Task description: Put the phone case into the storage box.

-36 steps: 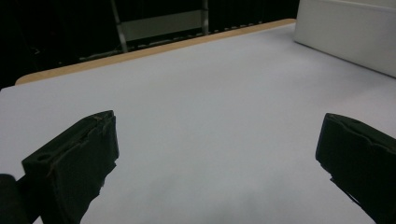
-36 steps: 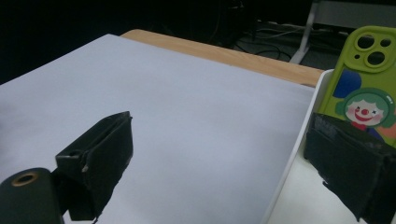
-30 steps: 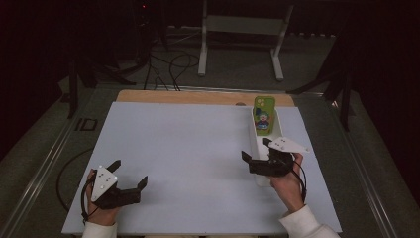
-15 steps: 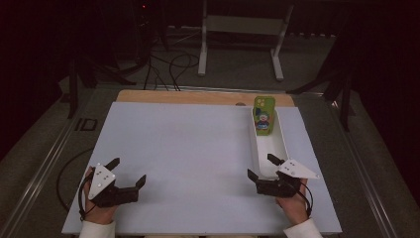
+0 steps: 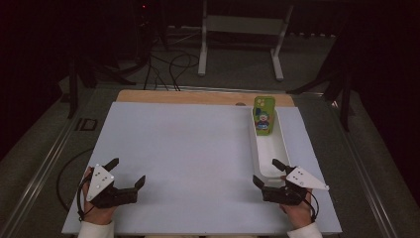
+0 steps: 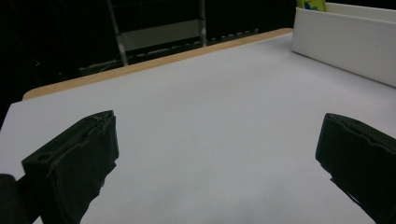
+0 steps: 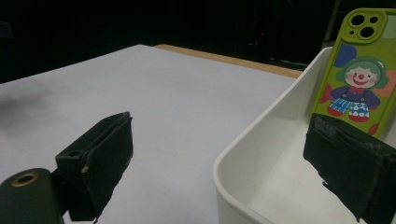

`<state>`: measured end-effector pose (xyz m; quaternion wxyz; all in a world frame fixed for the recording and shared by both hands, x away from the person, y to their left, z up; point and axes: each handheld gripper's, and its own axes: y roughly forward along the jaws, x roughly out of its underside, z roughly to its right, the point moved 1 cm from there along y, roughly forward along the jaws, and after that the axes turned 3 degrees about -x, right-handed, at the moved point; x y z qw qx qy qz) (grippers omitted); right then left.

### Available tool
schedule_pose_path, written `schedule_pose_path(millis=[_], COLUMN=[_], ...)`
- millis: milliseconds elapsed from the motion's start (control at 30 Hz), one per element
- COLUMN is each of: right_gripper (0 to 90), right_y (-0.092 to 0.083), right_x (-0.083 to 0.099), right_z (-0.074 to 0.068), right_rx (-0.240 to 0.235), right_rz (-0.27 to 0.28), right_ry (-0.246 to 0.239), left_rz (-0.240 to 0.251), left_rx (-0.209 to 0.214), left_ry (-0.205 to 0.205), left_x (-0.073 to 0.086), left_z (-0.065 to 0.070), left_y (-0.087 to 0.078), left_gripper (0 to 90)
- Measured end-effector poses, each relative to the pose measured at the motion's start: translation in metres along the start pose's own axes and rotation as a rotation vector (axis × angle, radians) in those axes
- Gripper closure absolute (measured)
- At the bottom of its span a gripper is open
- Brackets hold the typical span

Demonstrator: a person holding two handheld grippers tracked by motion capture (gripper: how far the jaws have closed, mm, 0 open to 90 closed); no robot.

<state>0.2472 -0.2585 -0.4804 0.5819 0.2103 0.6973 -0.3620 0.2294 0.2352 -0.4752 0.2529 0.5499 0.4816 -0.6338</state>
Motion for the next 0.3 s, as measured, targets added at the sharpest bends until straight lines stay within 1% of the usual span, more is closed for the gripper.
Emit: schedule_pose_path(millis=[300], right_gripper=[8.3], right_y=[0.0005], right_x=[0.0003], right_z=[-0.001], right_rx=[-0.01], right_rz=[0.002], right_ry=[0.004], left_rz=[0.002], left_rx=[-0.004], left_ry=[-0.001], left_x=[0.0001], left_z=[-0.0004], left_y=[0.0002], left_gripper=[0.0])
